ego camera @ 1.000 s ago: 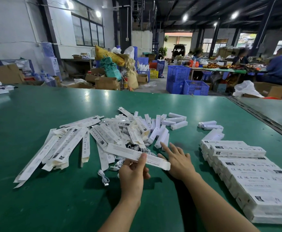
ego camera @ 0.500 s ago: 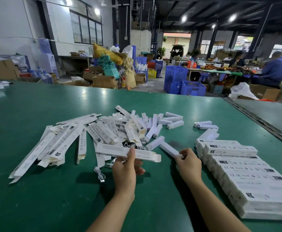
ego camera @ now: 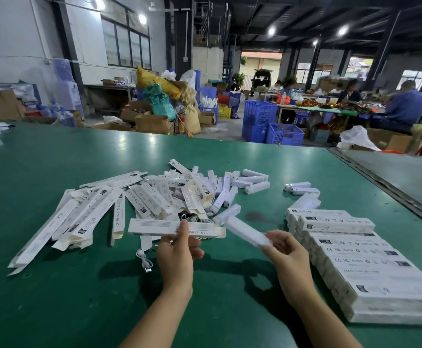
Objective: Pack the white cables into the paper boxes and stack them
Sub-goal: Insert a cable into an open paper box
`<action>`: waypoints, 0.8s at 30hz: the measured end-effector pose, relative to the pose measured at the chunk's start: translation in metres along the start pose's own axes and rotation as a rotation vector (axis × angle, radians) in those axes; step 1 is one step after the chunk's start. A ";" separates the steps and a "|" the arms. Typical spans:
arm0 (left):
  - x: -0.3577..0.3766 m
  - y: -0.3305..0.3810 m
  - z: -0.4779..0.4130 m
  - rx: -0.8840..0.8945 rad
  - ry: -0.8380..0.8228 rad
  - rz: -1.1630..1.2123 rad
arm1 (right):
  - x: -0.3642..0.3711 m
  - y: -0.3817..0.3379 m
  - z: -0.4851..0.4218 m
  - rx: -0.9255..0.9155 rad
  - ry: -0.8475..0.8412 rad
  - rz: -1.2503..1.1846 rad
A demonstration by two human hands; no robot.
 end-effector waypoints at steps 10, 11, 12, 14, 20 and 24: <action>0.000 0.000 -0.002 -0.003 0.004 0.016 | 0.009 -0.001 0.005 -0.069 -0.116 0.143; 0.000 0.000 -0.002 -0.004 -0.002 0.018 | 0.010 0.000 0.005 -0.059 -0.124 0.136; 0.000 -0.001 -0.002 -0.007 -0.009 0.015 | 0.010 0.000 0.005 -0.049 -0.132 0.128; 0.000 -0.001 -0.002 -0.011 -0.019 0.008 | 0.009 0.000 0.005 -0.032 -0.149 0.115; 0.000 -0.002 -0.002 -0.008 -0.062 -0.003 | 0.006 0.002 0.004 0.024 -0.212 0.018; 0.002 0.000 0.001 -0.012 -0.111 -0.009 | 0.003 0.004 0.000 0.076 -0.222 -0.058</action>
Point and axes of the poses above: each hand's wrist, its own z-axis away from the middle knuckle, its own x-axis out of the palm, y = z × x, the point moved 2 cm from there along -z, towards the middle knuckle, and after that the axes turned 13 degrees about x, right-handed, at the moved point
